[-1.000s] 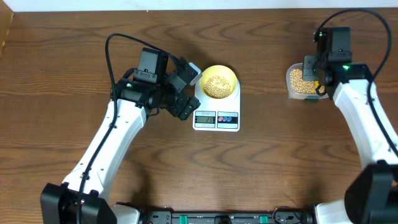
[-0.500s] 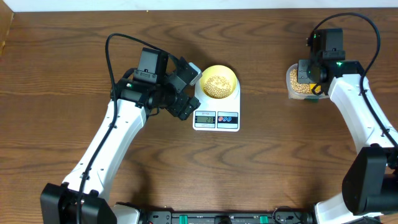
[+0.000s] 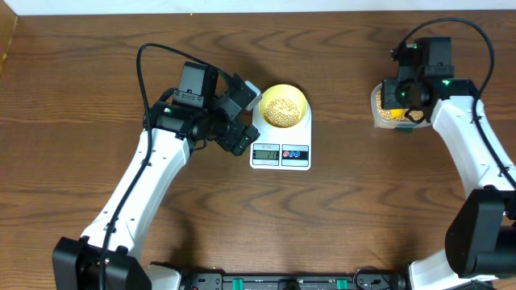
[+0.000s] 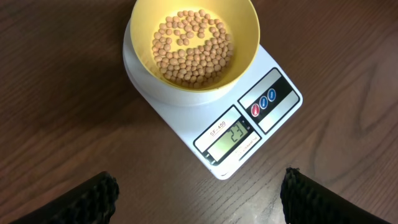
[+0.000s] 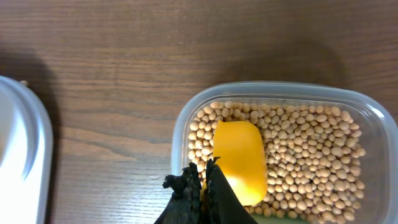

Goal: Scoop item into bowl and weigh 50g on scale

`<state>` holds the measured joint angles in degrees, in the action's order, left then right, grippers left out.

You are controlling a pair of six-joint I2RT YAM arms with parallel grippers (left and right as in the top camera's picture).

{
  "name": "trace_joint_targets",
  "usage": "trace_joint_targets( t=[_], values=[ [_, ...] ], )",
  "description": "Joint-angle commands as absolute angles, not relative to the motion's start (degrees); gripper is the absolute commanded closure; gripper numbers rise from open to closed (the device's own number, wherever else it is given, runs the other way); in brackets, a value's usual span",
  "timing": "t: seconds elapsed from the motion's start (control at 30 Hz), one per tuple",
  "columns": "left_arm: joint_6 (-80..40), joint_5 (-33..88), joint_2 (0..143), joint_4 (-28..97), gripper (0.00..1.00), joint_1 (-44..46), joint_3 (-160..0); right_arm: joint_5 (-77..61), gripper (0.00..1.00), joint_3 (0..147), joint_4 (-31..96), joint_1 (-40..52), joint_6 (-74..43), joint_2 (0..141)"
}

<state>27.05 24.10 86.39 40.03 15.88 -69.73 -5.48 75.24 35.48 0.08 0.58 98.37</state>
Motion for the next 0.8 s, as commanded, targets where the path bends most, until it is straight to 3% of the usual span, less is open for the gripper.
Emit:
trace_joint_targets(
  t=[0.0, 0.77],
  values=[
    [27.4, 24.84, 86.15, 40.03, 0.14, 15.66, -69.1, -14.46, 0.99, 75.24, 35.73, -2.0, 1.56, 98.59],
    [27.4, 24.84, 86.15, 40.03, 0.14, 15.66, -69.1, -21.58, 0.99, 75.2, 35.79, -10.55, 0.95, 98.83]
  ],
)
